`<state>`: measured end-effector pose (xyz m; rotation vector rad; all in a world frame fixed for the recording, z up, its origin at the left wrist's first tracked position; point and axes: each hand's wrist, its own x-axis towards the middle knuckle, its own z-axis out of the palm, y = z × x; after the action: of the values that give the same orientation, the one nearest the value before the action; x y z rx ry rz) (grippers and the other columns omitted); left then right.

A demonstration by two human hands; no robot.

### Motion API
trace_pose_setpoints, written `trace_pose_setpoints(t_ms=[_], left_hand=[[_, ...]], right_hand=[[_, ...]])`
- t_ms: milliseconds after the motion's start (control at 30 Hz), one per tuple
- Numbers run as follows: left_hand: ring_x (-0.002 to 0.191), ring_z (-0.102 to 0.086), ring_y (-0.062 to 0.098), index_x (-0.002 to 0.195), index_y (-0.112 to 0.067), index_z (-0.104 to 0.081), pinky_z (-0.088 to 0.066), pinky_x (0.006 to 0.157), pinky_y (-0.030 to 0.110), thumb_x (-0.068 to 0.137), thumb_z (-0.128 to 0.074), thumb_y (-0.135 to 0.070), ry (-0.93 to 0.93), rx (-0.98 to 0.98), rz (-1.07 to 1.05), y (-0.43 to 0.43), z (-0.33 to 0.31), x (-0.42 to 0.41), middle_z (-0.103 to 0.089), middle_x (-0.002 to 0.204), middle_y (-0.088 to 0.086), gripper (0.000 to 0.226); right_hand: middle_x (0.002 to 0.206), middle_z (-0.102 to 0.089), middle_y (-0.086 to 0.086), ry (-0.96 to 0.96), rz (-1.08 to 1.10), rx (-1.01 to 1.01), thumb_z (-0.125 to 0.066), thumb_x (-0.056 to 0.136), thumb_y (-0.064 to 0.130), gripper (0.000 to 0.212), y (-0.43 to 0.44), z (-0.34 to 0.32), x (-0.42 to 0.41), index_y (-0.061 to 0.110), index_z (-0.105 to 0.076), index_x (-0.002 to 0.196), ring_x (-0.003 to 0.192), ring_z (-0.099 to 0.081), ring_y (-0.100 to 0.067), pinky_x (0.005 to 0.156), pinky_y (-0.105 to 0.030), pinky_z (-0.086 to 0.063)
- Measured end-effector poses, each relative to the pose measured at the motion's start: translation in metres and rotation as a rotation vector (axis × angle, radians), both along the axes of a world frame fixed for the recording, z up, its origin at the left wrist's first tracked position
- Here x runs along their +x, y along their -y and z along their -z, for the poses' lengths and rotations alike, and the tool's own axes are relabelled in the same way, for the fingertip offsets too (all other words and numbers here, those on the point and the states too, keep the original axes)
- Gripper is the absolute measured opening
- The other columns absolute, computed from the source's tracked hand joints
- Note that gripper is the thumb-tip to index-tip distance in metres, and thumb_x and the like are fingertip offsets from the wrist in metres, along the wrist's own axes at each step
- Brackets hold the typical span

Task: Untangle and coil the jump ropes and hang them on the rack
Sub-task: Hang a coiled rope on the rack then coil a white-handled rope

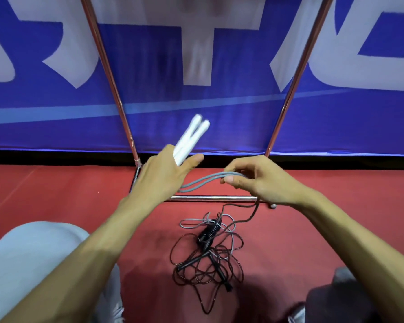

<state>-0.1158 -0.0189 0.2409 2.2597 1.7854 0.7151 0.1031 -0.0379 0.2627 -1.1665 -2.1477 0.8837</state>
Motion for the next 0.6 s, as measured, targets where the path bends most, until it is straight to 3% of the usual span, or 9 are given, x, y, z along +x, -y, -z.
trace_pose_setpoints(t_ms=[67,100,133,200,333,400,467,533,600], left_hand=[[0.079,-0.056,0.037,0.144,-0.050,-0.029,-0.043,0.070,0.043,0.076,-0.011,-0.089,-0.117,-0.028,0.100,0.001,0.006,0.004,-0.060,0.102,0.002,0.081],[0.079,-0.055,0.037,0.135,-0.044,-0.041,-0.043,0.070,0.042,0.076,-0.012,-0.087,-0.131,-0.075,0.112,0.002,0.005,0.009,-0.062,0.105,0.005,0.079],[0.080,-0.054,0.036,0.113,-0.031,-0.053,-0.040,0.069,0.040,0.074,-0.012,-0.083,-0.132,-0.158,0.094,0.006,0.003,0.012,-0.063,0.100,0.008,0.077],[0.081,-0.052,0.034,0.078,-0.019,-0.044,-0.037,0.069,0.039,0.072,-0.006,-0.078,-0.111,-0.287,0.106,0.013,0.001,0.019,-0.057,0.083,0.006,0.070],[0.079,-0.055,0.027,0.085,-0.020,-0.052,-0.044,0.076,0.040,0.071,0.003,-0.085,-0.139,-0.371,0.266,0.021,-0.004,0.026,-0.058,0.079,-0.002,0.087],[0.079,-0.056,0.021,0.106,-0.039,-0.056,-0.047,0.078,0.035,0.073,-0.020,-0.088,-0.229,-0.442,0.394,0.030,-0.010,0.033,-0.060,0.085,-0.019,0.069],[0.074,-0.053,0.017,0.131,-0.053,-0.038,-0.048,0.076,0.028,0.082,-0.053,-0.073,-0.353,-0.432,0.503,0.040,-0.013,0.040,-0.057,0.083,-0.031,0.055],[0.074,-0.052,0.024,0.118,-0.036,-0.042,-0.046,0.071,0.033,0.087,-0.062,-0.038,-0.392,-0.402,0.526,0.044,-0.009,0.043,-0.054,0.072,-0.014,0.036],[0.067,-0.049,0.027,0.085,-0.026,-0.040,-0.040,0.061,0.036,0.083,-0.059,-0.019,-0.310,-0.400,0.521,0.047,-0.005,0.045,-0.046,0.066,-0.003,0.020]], right_hand=[[0.068,-0.065,0.005,0.036,0.051,0.090,-0.067,0.088,0.023,0.012,-0.002,0.003,0.002,0.013,-0.070,0.084,0.063,-0.057,-0.008,0.065,-0.024,-0.046],[0.068,-0.066,0.004,0.052,0.082,0.134,-0.068,0.087,0.025,0.011,-0.003,0.003,0.006,0.014,-0.071,0.083,0.064,-0.059,-0.010,0.067,-0.025,-0.047],[0.067,-0.066,0.004,0.060,0.108,0.170,-0.069,0.087,0.025,0.011,-0.003,0.002,0.007,0.015,-0.071,0.083,0.064,-0.059,-0.010,0.067,-0.025,-0.047],[0.064,-0.065,0.004,0.064,0.160,0.215,-0.072,0.085,0.026,0.011,-0.004,0.000,0.011,0.015,-0.072,0.082,0.060,-0.057,-0.011,0.061,-0.025,-0.046],[0.061,-0.066,0.003,0.110,0.262,0.220,-0.073,0.080,0.027,0.009,-0.008,-0.002,0.017,0.018,-0.072,0.077,0.053,-0.054,-0.006,0.054,-0.022,-0.042],[0.063,-0.068,0.003,0.096,0.270,0.169,-0.077,0.076,0.028,0.011,-0.007,-0.004,0.019,0.019,-0.073,0.073,0.054,-0.056,-0.005,0.054,-0.020,-0.043],[0.064,-0.069,0.004,0.077,0.269,0.117,-0.084,0.067,0.033,0.016,-0.008,-0.004,0.020,0.020,-0.073,0.069,0.055,-0.053,-0.002,0.055,-0.017,-0.041],[0.063,-0.068,0.002,0.067,0.255,0.048,-0.087,0.061,0.035,0.020,-0.011,-0.001,0.021,0.021,-0.073,0.066,0.053,-0.046,-0.002,0.054,-0.017,-0.037],[0.063,-0.064,-0.010,0.024,0.204,-0.058,-0.087,0.059,0.035,0.024,-0.012,-0.001,0.023,0.015,-0.074,0.067,0.054,-0.043,-0.005,0.054,-0.020,-0.036]])
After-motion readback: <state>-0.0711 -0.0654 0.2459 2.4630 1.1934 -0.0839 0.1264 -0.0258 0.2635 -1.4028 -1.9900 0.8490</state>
